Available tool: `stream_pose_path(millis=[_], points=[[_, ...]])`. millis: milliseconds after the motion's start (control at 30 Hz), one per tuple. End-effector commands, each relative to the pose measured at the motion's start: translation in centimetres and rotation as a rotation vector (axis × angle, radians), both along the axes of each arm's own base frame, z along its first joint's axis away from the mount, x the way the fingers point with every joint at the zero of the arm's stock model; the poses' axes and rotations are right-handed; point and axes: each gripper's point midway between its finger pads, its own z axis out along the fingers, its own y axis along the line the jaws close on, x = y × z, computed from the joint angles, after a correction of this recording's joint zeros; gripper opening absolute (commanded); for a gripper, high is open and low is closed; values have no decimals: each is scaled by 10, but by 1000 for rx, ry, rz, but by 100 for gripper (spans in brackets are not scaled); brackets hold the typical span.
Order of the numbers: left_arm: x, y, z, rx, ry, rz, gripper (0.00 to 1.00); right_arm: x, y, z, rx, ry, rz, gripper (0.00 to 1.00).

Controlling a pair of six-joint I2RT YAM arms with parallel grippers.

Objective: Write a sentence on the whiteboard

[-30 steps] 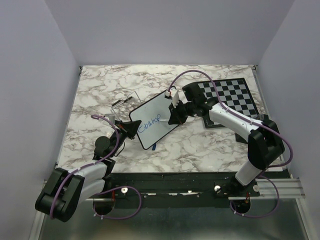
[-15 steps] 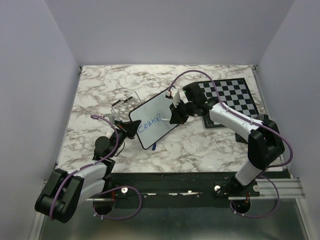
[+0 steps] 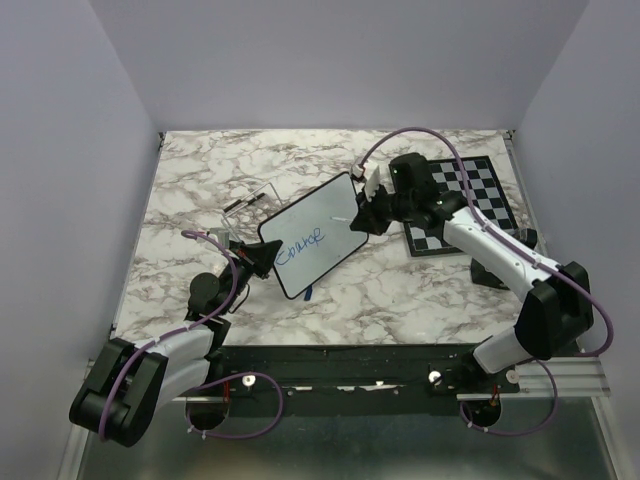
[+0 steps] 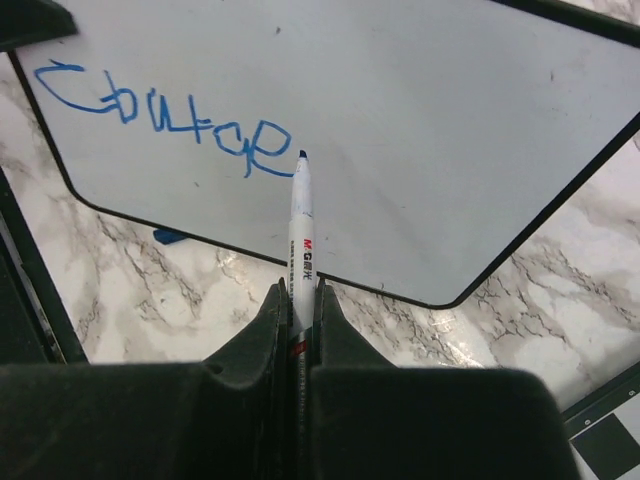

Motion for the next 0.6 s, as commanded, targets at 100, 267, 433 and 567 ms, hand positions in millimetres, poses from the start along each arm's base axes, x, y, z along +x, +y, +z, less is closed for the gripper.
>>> stream_pose_path(millis=[100, 267, 433, 567], points=[[-12, -5, -9, 27, -4, -46, 0, -13, -1, 2, 32, -18, 75, 0], [-12, -5, -8, 26, -6, -44, 0, -9, -5, 1, 31, -27, 72, 1], [-12, -4, -9, 23, -4, -42, 0, -9, -6, -2, 33, -21, 74, 1], [-12, -4, -9, 22, 2, -42, 0, -9, -6, -1, 36, -24, 75, 0]])
